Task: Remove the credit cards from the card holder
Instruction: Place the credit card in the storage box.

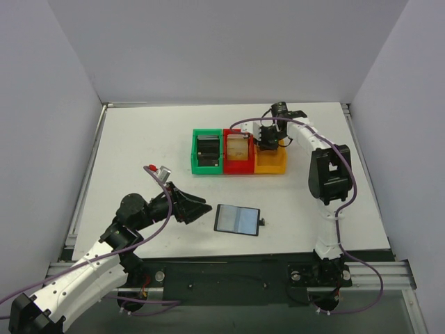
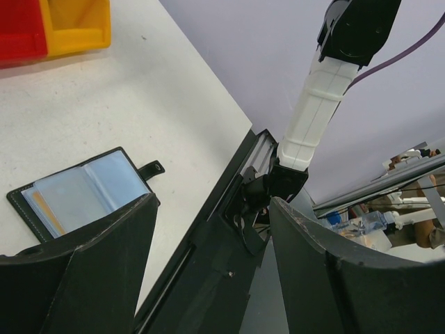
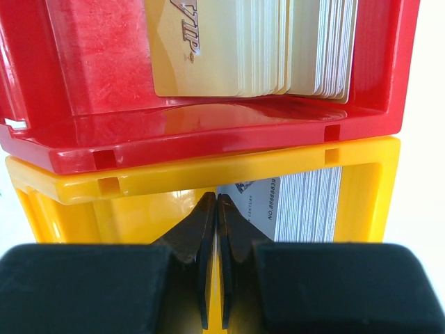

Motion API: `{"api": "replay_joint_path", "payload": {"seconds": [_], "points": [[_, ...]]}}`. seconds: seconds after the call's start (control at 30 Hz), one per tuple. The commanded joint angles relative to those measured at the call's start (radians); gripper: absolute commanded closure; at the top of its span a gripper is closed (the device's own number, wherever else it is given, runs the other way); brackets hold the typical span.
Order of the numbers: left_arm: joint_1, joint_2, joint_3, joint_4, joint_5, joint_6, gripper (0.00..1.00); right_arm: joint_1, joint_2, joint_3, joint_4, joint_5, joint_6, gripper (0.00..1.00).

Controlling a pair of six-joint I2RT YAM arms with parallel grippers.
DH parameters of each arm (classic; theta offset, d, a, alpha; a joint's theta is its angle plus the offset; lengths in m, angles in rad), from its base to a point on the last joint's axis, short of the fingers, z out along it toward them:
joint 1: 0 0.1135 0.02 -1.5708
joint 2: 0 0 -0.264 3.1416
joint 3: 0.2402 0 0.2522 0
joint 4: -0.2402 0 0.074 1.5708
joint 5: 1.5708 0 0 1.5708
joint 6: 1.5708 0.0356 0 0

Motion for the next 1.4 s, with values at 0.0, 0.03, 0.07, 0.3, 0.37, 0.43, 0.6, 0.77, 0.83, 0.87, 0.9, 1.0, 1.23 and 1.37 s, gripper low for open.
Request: {"api": "replay_joint_path", "payload": {"seconds": [0.0, 0.03, 0.07, 0.3, 0.37, 0.43, 0.6, 0.77, 0.83, 0.87, 0.9, 1.0, 1.23, 1.37], "points": [[-0.002, 0.004, 0.018, 0.005, 0.008, 0.012, 0.24, 0.005, 0.014, 0.025, -0.005, -0.01, 0.012, 1.0], [-0.002, 0.004, 0.018, 0.007, 0.008, 0.014, 0.24, 0.005, 0.013, 0.021, 0.004, -0.007, 0.017, 1.0], [-0.005, 0.002, 0.018, 0.007, 0.009, 0.012, 0.24, 0.005, 0.011, 0.019, 0.007, -0.001, 0.025, 1.0], [-0.006, 0.002, 0.015, 0.012, 0.013, 0.012, 0.24, 0.007, 0.008, 0.013, 0.045, 0.022, 0.069, 0.98], [-0.008, 0.002, 0.013, 0.013, 0.013, 0.011, 0.24, 0.007, 0.007, 0.013, 0.057, 0.03, 0.094, 0.93], [-0.009, 0.002, 0.013, 0.018, 0.014, 0.012, 0.24, 0.007, 0.004, 0.01, 0.065, 0.034, 0.098, 0.89], [-0.011, 0.002, 0.012, 0.024, 0.014, 0.011, 0.24, 0.005, -0.002, 0.005, 0.076, 0.048, 0.101, 0.89], [-0.011, 0.001, 0.01, 0.027, 0.016, 0.009, 0.24, 0.005, -0.01, 0.001, 0.091, 0.079, 0.114, 0.88], [-0.011, 0.002, 0.009, 0.03, 0.017, 0.008, 0.24, 0.005, -0.016, -0.002, 0.1, 0.085, 0.118, 0.88], [-0.011, 0.002, 0.009, 0.03, 0.017, 0.006, 0.24, 0.005, -0.019, -0.002, 0.102, 0.088, 0.12, 0.88], [-0.012, 0.002, 0.009, 0.031, 0.017, 0.008, 0.24, 0.005, -0.021, -0.004, 0.105, 0.093, 0.123, 0.88], [-0.011, 0.001, 0.01, 0.032, 0.02, 0.008, 0.24, 0.005, -0.027, -0.007, 0.116, 0.106, 0.129, 0.87], [-0.014, -0.002, 0.01, 0.033, 0.022, 0.006, 0.24, 0.005, -0.047, -0.01, 0.127, 0.117, 0.138, 0.87], [-0.014, -0.001, 0.007, 0.039, 0.023, 0.003, 0.24, 0.005, -0.062, -0.007, 0.128, 0.125, 0.147, 0.87]]}}
